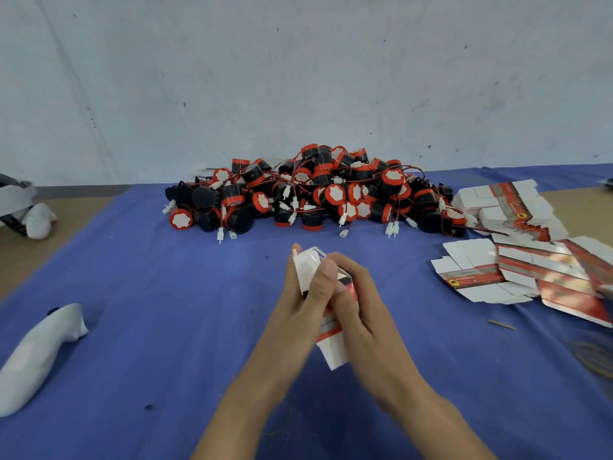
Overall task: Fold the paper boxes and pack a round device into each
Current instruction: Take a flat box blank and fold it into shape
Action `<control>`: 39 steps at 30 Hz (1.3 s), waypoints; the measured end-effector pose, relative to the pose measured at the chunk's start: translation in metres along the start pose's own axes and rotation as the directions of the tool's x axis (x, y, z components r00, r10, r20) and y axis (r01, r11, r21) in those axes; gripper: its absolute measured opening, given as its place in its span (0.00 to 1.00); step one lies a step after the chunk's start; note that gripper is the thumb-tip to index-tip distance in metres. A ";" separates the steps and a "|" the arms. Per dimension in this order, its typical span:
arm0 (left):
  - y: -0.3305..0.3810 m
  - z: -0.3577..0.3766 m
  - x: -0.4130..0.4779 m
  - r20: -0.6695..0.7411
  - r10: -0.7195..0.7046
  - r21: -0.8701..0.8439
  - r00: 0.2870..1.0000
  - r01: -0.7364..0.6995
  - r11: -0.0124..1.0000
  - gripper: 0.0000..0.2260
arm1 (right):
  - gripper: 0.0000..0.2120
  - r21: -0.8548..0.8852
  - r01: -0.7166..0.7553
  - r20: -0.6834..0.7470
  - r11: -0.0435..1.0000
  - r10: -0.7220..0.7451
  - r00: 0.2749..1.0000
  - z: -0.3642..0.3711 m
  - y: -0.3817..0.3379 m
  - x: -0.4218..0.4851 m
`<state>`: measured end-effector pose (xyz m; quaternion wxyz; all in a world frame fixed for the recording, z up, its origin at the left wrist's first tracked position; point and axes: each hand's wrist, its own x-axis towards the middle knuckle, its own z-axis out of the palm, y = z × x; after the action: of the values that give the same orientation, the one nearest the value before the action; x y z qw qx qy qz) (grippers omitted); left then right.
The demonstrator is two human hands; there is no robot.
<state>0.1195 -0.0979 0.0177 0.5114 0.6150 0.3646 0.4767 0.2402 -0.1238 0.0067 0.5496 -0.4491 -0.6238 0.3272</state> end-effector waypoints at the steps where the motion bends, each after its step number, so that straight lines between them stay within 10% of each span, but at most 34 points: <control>1: 0.001 0.001 -0.001 -0.006 0.005 -0.004 1.000 -0.005 1.000 0.43 | 0.22 -0.010 -0.004 -0.002 1.000 0.004 1.000 0.001 0.001 0.000; 13: 0.010 -0.005 -0.006 -0.050 0.082 -0.031 0.995 -0.083 0.996 0.40 | 0.17 -0.031 0.094 -0.029 0.995 -0.095 0.995 0.002 -0.012 -0.002; 24: 0.015 -0.004 -0.008 -0.019 0.096 -0.038 0.995 -0.097 0.995 0.02 | 0.17 -0.051 0.132 0.031 0.990 -0.131 0.991 -0.004 -0.010 -0.004; 31: 0.006 -0.008 -0.004 -0.022 0.126 0.046 0.992 -0.124 0.991 0.05 | 0.14 -0.189 0.171 0.041 0.967 -0.166 0.985 -0.008 -0.006 -0.001; 39: 0.017 -0.006 0.003 0.112 -0.109 -0.410 0.988 0.146 0.900 0.19 | 0.13 -0.362 0.221 -0.132 0.906 -0.285 0.949 -0.024 -0.001 0.004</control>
<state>0.1140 -0.0972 0.0354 0.6762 0.4864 0.2715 0.4821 0.2638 -0.1228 0.0138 0.5556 -0.4806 -0.6715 0.0970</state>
